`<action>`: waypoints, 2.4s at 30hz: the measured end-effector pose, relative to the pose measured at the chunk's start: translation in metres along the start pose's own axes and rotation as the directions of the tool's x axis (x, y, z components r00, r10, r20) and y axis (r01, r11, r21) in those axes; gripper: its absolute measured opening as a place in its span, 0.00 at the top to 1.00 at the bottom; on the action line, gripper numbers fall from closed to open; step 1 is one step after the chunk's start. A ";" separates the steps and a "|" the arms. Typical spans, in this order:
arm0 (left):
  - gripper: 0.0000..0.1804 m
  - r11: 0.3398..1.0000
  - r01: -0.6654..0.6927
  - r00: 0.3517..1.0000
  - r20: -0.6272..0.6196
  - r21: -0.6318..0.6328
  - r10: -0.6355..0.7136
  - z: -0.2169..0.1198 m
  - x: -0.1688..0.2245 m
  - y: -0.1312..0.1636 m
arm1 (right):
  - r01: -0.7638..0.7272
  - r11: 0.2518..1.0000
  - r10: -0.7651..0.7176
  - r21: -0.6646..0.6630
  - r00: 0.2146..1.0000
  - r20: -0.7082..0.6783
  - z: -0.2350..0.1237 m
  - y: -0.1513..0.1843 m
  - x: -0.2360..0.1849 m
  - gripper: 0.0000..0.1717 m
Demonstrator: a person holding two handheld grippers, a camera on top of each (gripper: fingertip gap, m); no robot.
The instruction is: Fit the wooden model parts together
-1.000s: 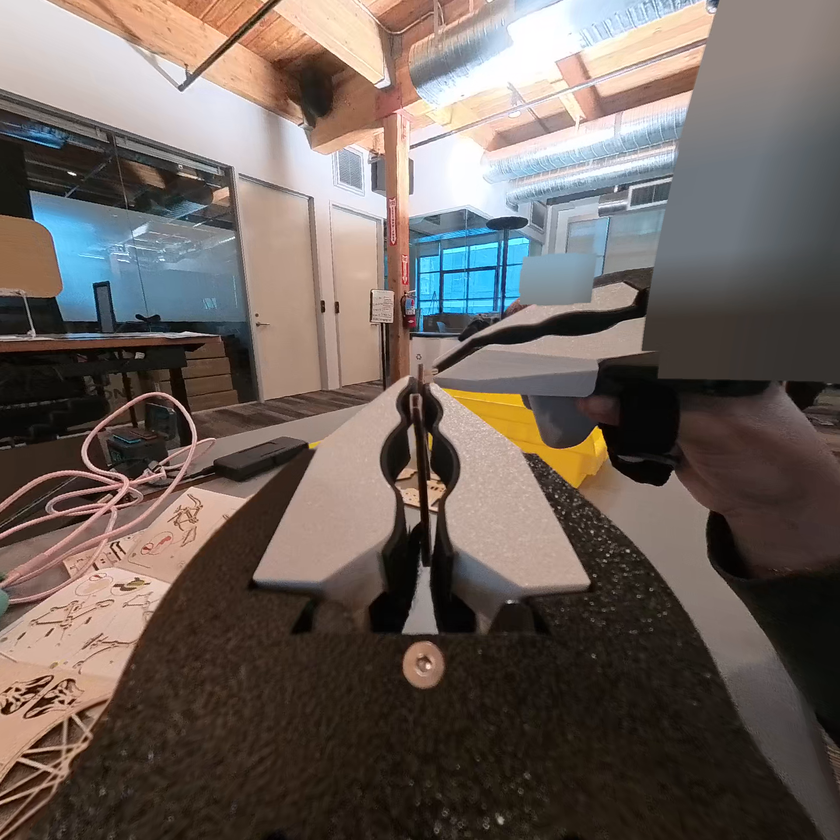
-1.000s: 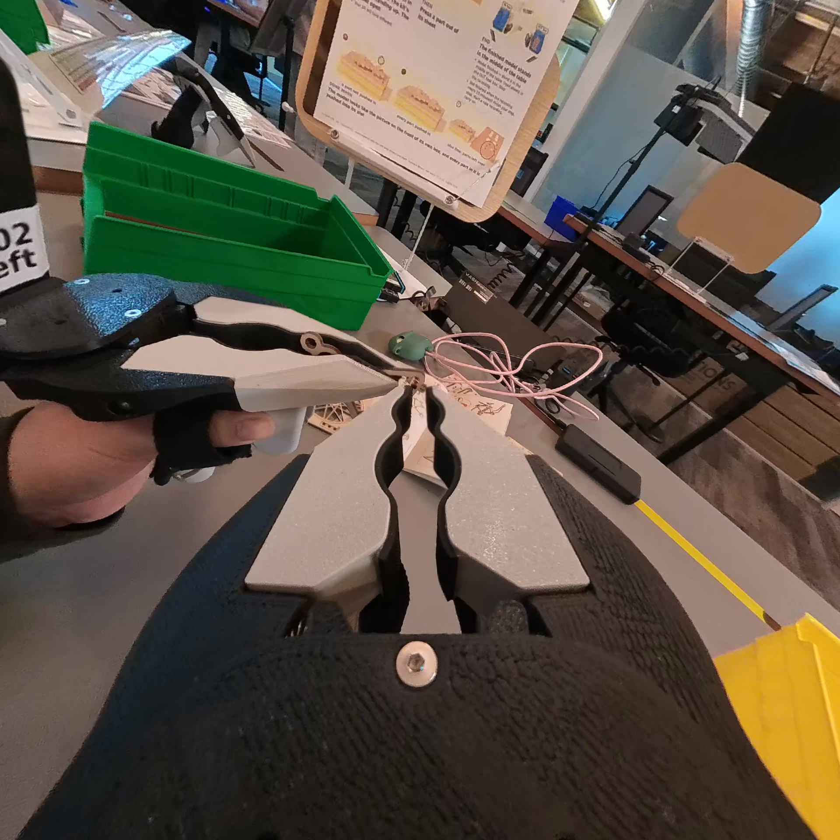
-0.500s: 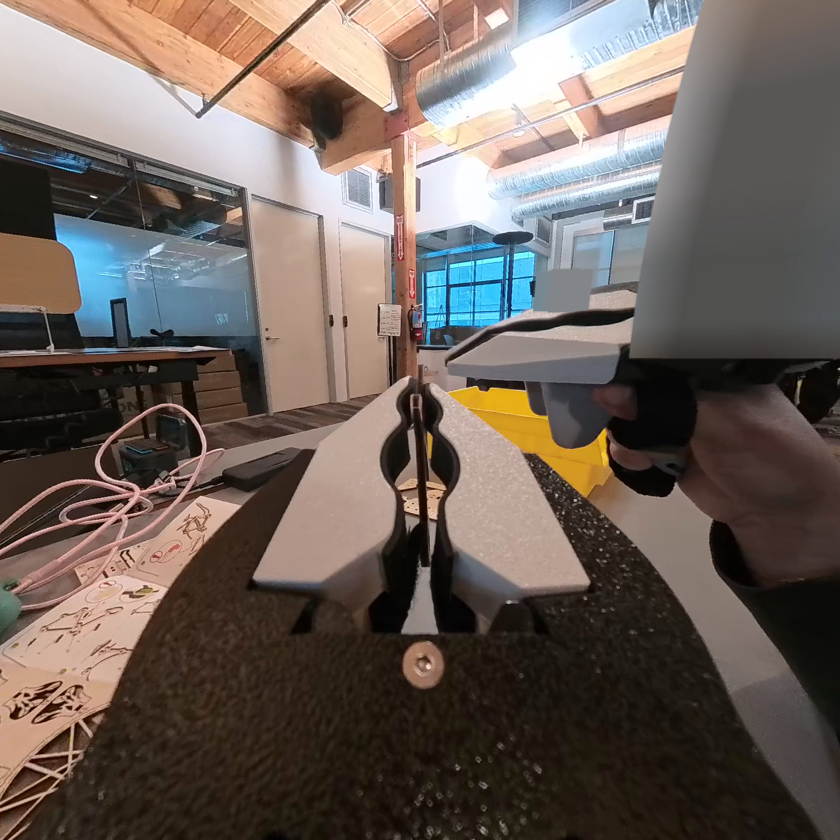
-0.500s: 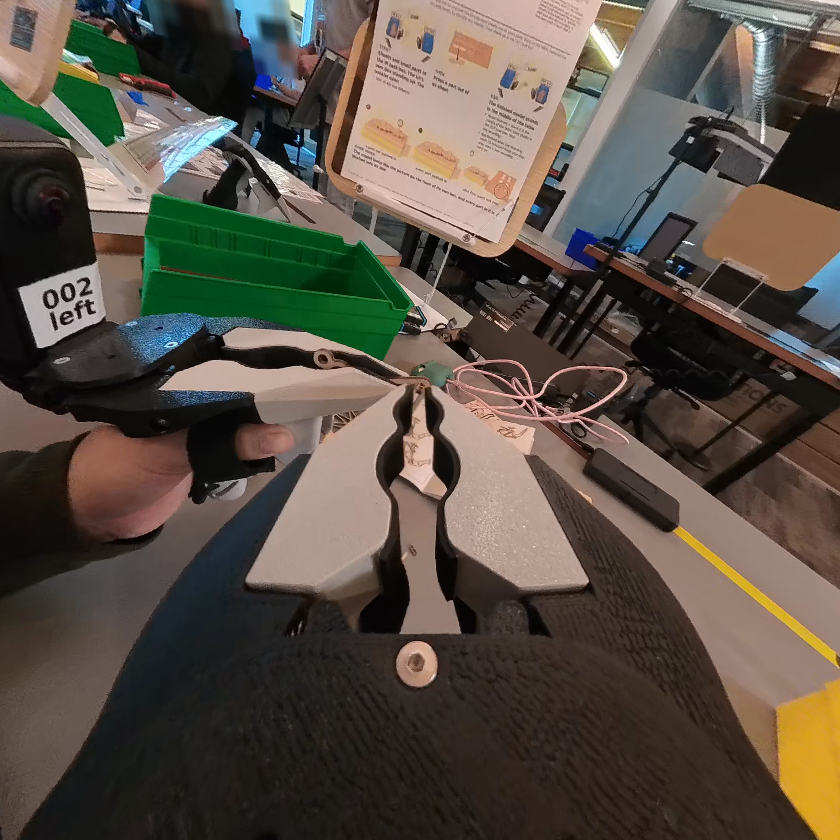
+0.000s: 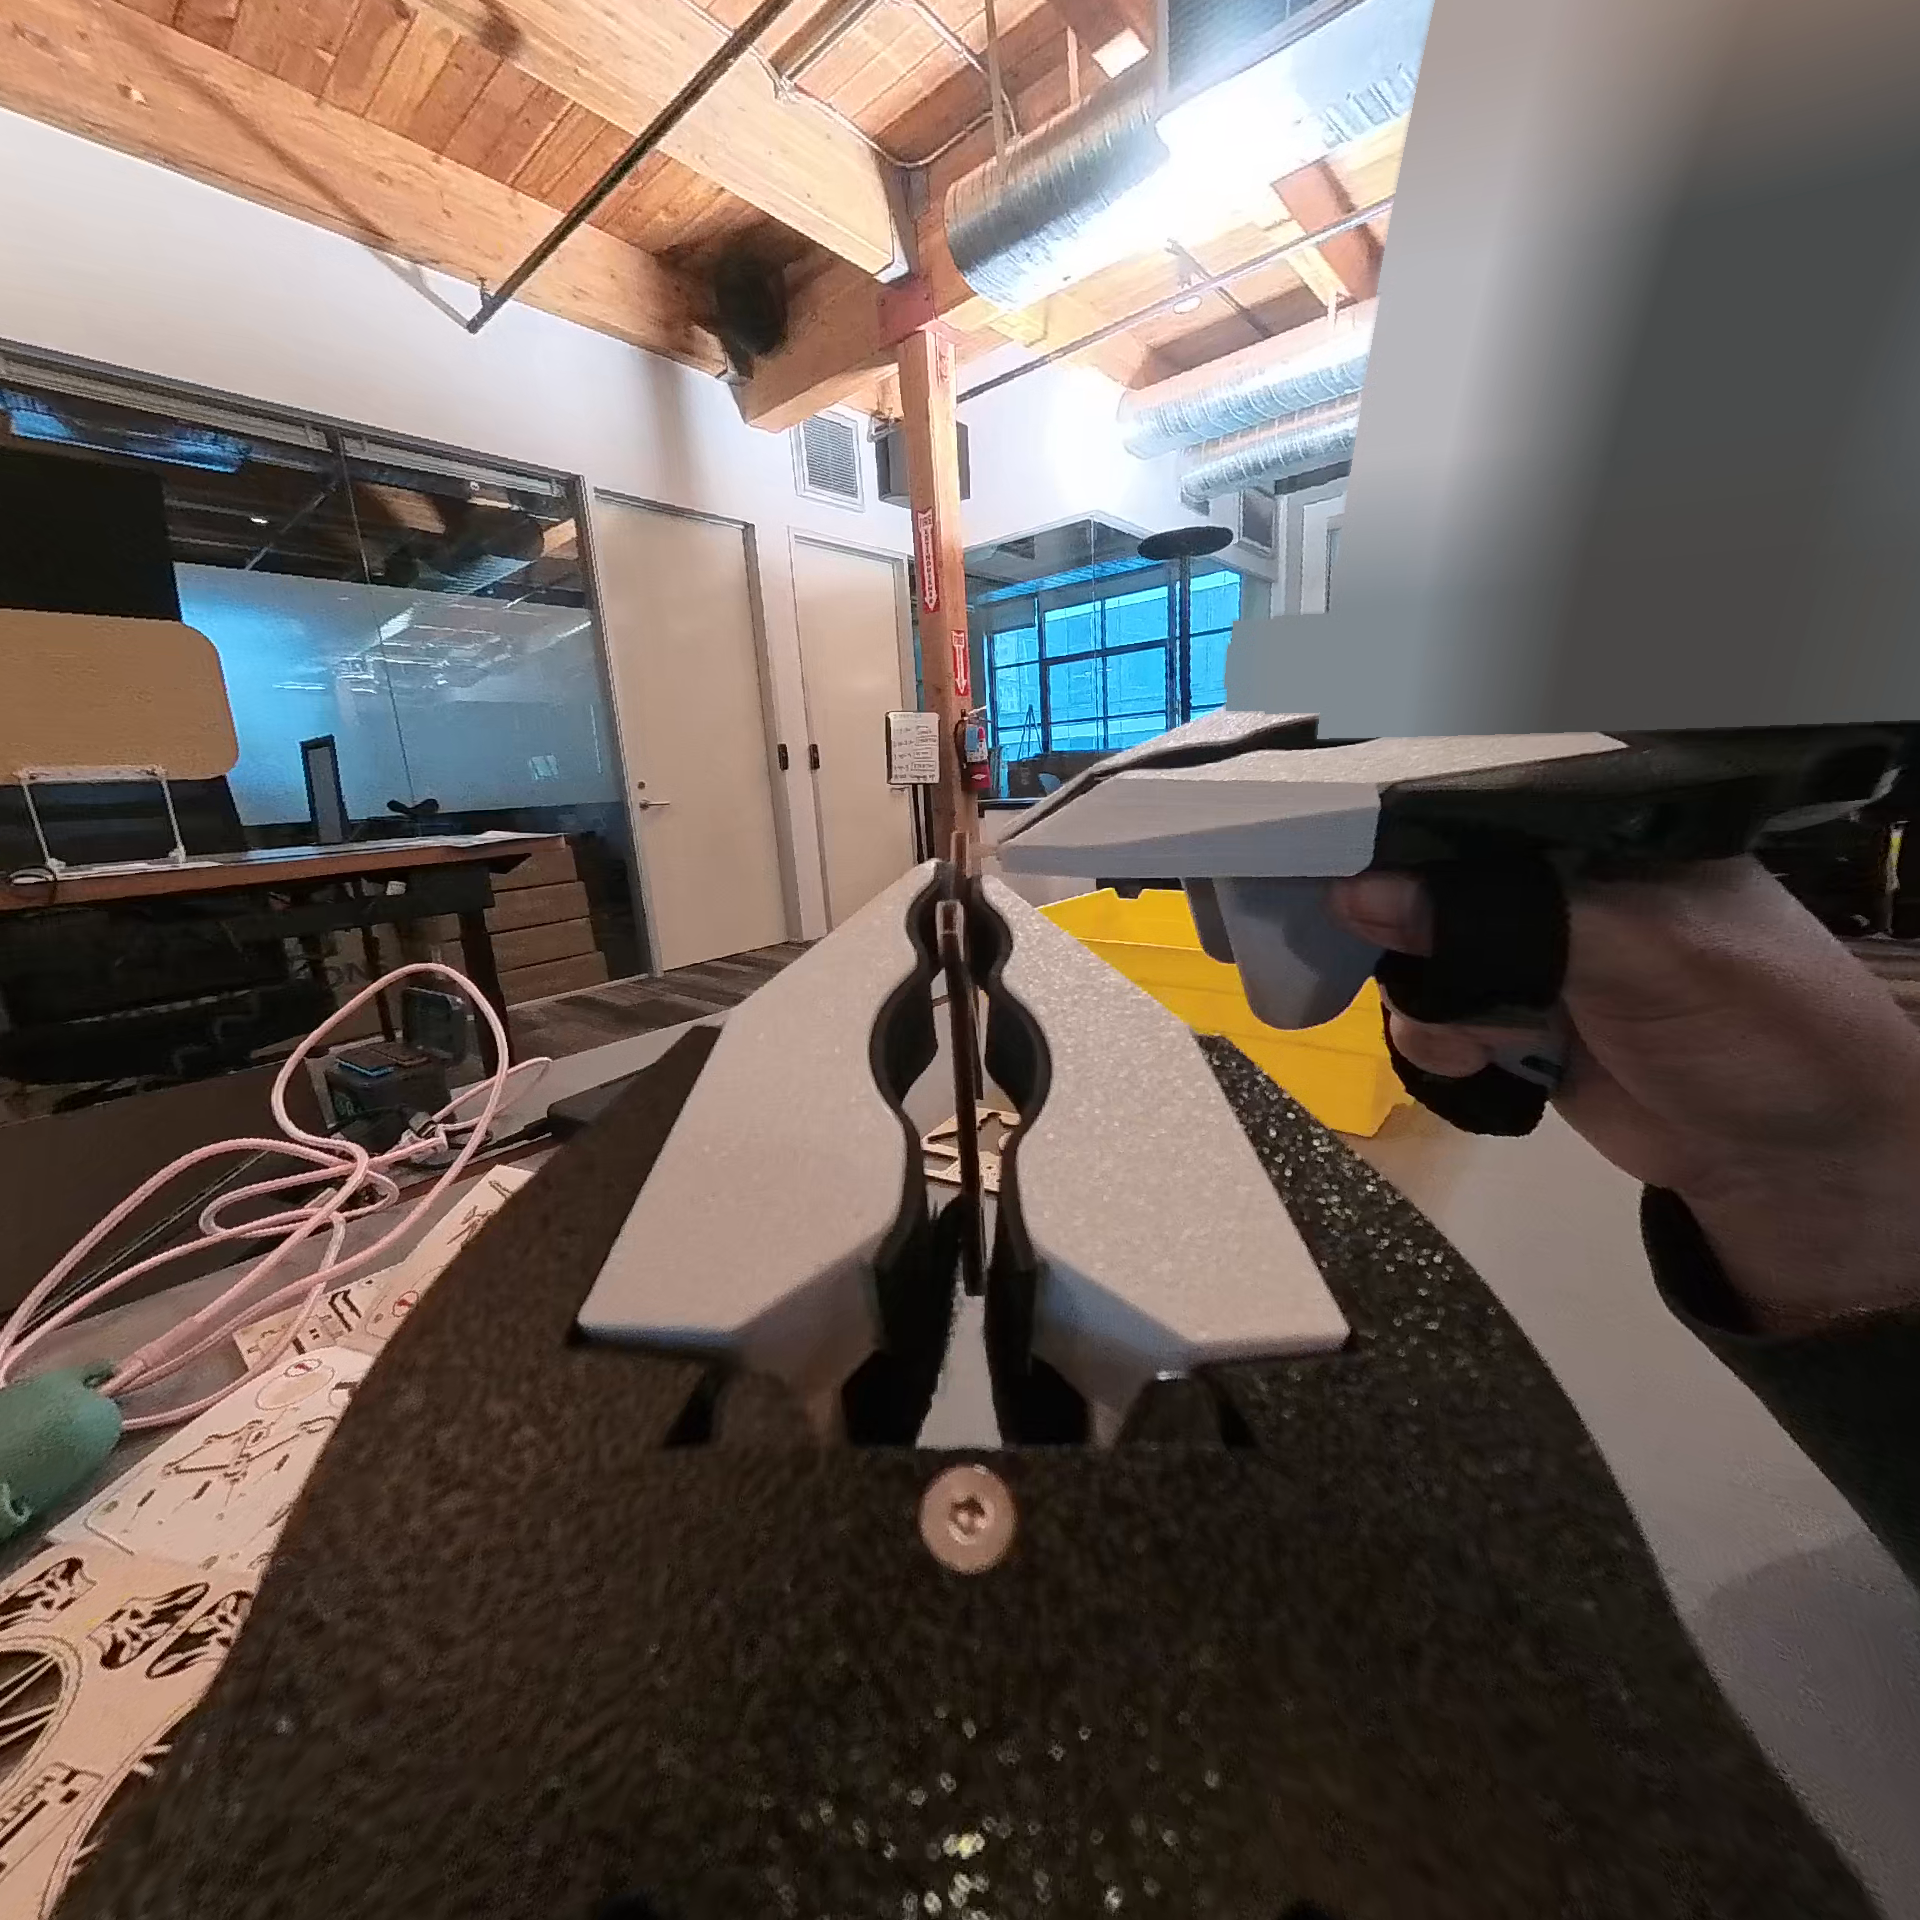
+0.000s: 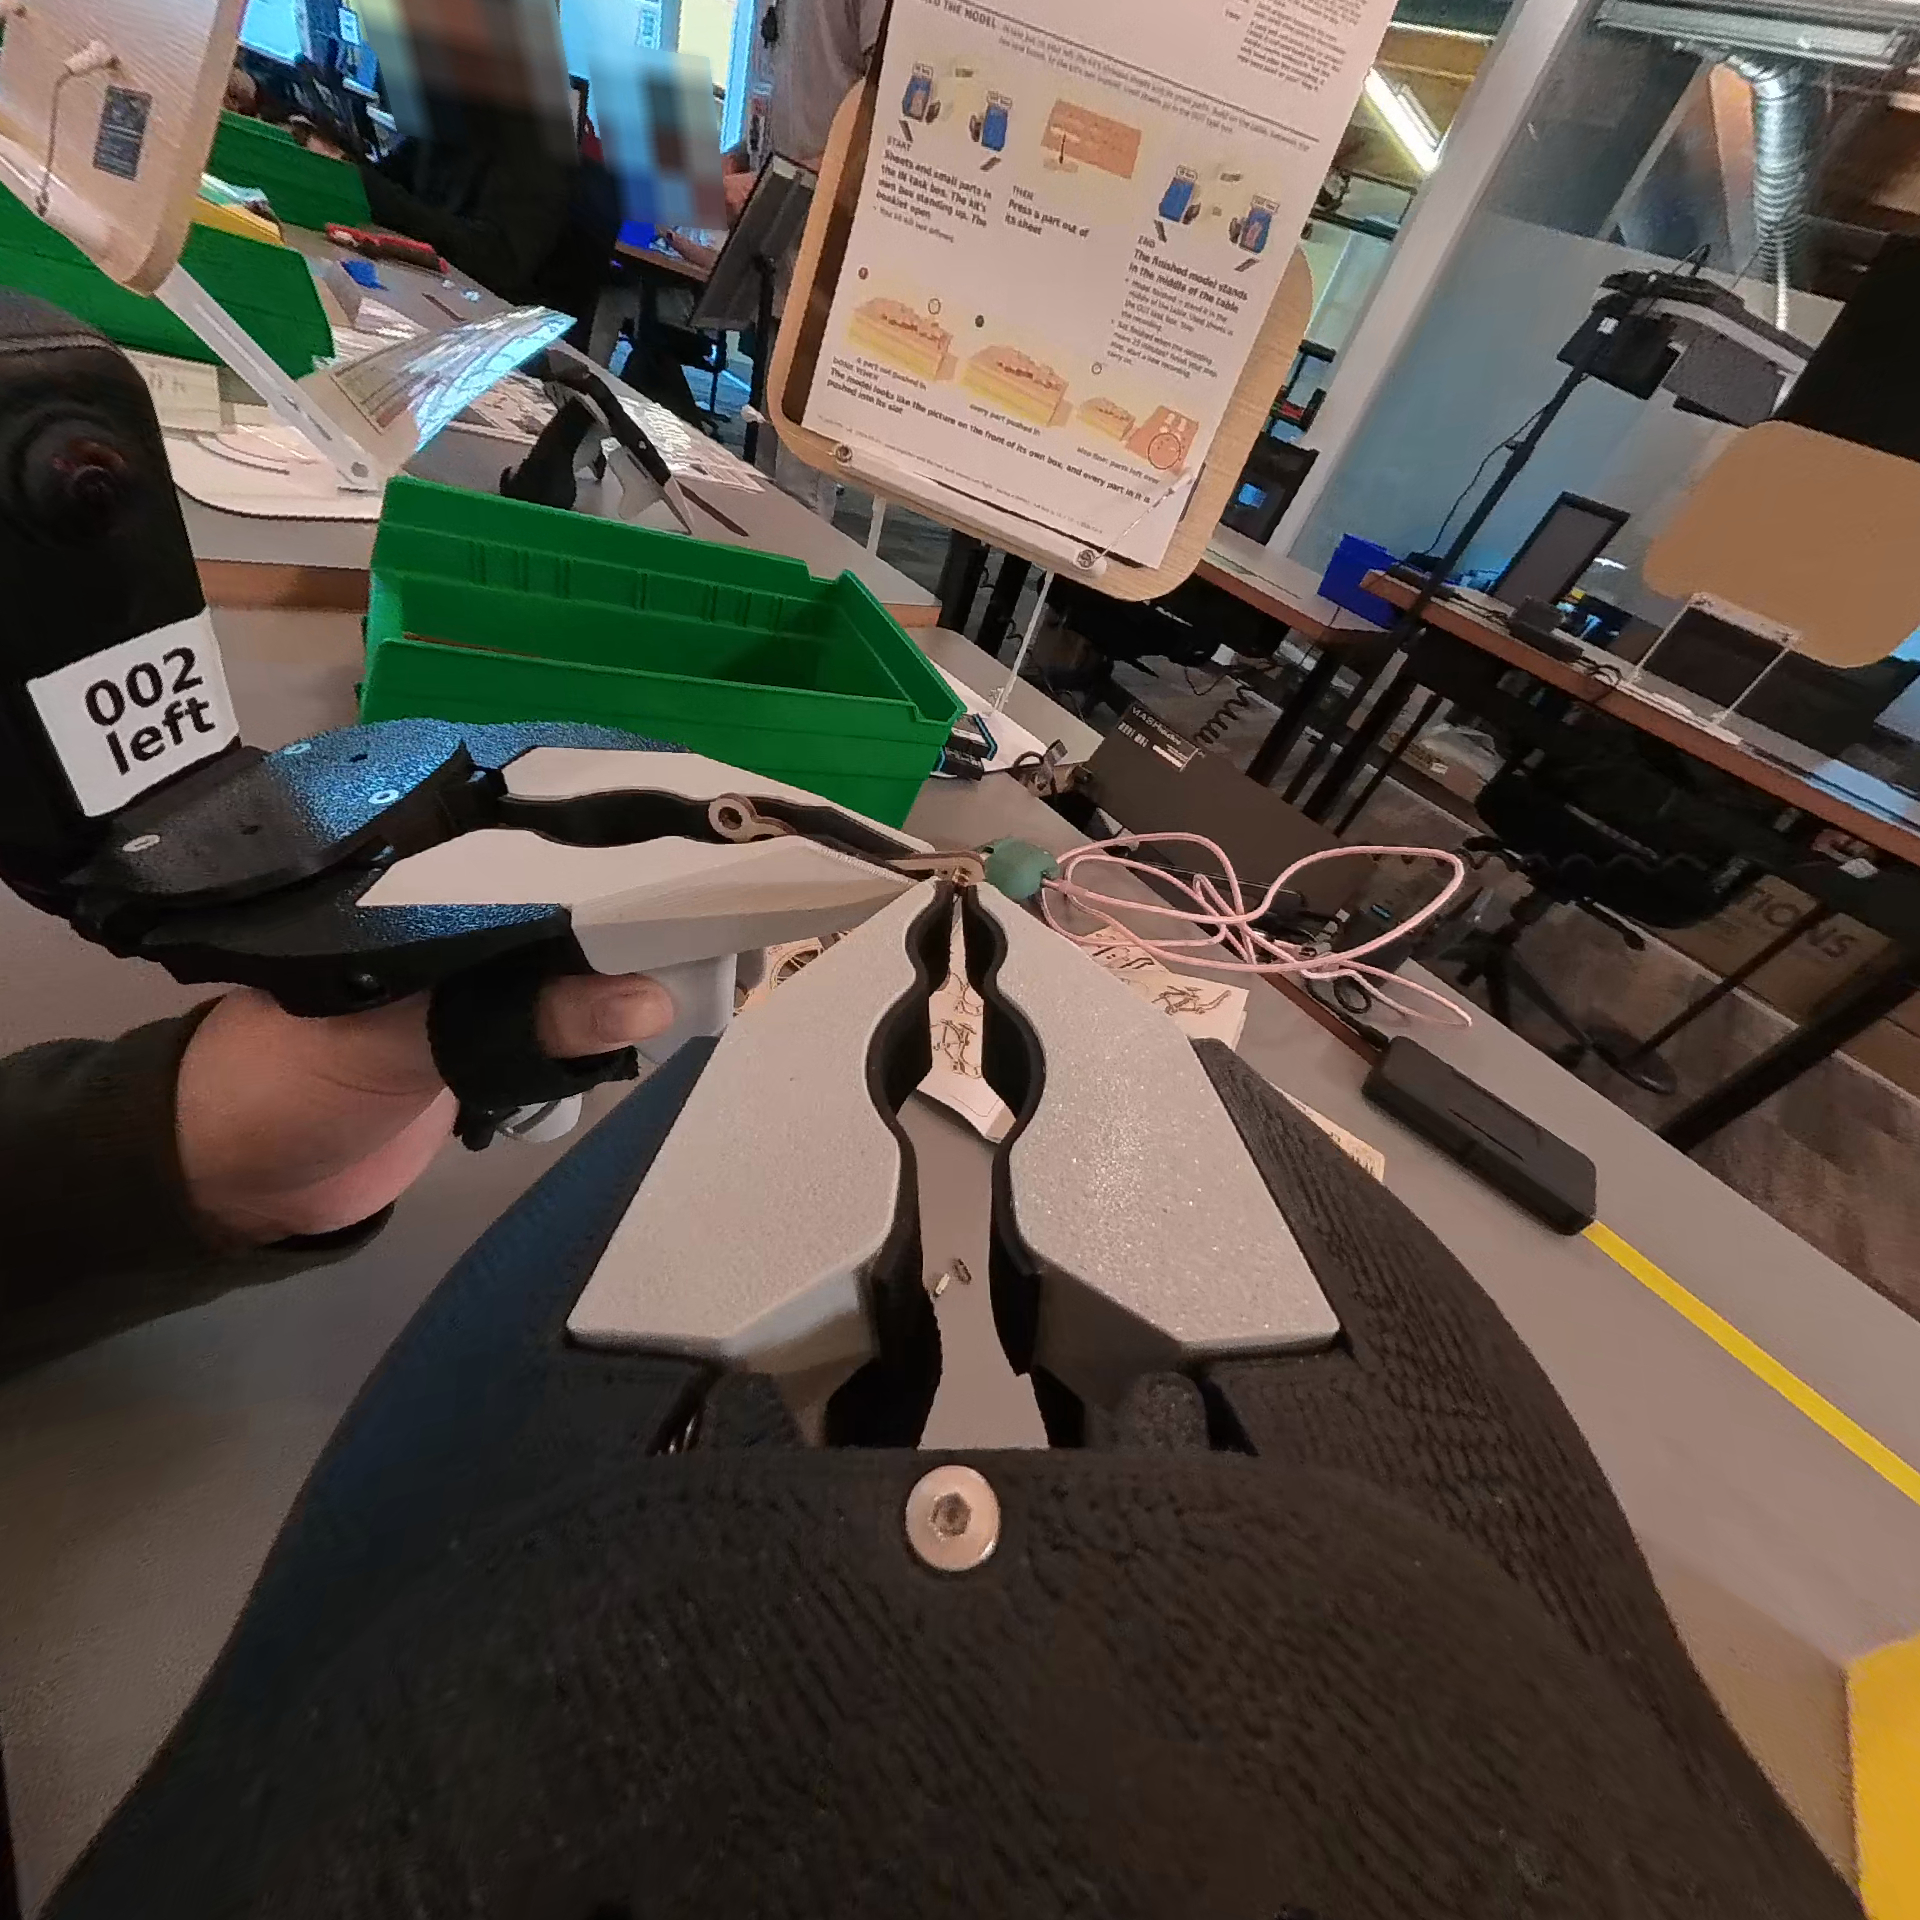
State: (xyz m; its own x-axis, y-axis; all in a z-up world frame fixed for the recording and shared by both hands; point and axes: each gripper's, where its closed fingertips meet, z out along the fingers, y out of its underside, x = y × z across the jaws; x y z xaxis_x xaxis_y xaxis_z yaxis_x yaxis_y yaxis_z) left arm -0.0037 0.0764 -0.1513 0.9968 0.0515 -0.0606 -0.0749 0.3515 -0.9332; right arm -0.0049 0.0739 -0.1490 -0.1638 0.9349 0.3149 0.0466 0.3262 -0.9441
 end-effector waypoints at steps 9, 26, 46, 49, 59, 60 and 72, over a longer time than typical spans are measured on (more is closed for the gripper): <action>1.00 0.999 -0.032 0.999 -0.017 0.018 0.032 -0.002 0.004 -0.007 | 0.012 0.999 -0.012 0.031 1.000 0.005 -0.004 -0.006 -0.002 1.00; 1.00 1.000 -0.019 0.999 0.032 0.009 0.018 -0.004 -0.003 -0.007 | 0.020 0.997 -0.019 0.075 1.000 -0.012 0.003 -0.007 -0.004 1.00; 1.00 0.999 -0.051 0.998 0.026 -0.004 0.051 -0.003 0.000 -0.005 | -0.038 0.996 0.037 0.081 0.999 0.009 0.003 -0.006 -0.003 0.99; 1.00 0.999 -0.054 0.999 0.009 0.001 0.054 -0.003 0.002 -0.007 | -0.029 0.996 0.029 0.087 1.000 0.005 0.001 -0.007 -0.003 1.00; 1.00 1.000 -0.016 1.000 0.011 0.003 0.016 -0.002 0.005 -0.005 | -0.026 0.996 0.025 0.082 1.000 0.017 0.000 -0.005 -0.002 1.00; 1.00 1.000 -0.019 1.000 0.012 0.005 0.019 -0.002 0.005 -0.006 | -0.014 0.996 0.014 0.083 1.000 0.009 0.000 -0.006 -0.003 1.00; 1.00 0.999 -0.031 1.000 0.003 -0.016 0.031 -0.003 0.003 -0.003 | -0.075 0.994 0.069 0.085 0.995 0.075 0.001 -0.004 -0.004 0.99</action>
State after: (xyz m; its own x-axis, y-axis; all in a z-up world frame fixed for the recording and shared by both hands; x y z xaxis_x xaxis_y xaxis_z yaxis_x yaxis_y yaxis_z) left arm 0.0000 0.0726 -0.1499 0.9939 0.0656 -0.0886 -0.1055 0.3346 -0.9364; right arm -0.0051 0.0689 -0.1469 -0.2333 0.9421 0.2408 -0.0246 0.2418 -0.9700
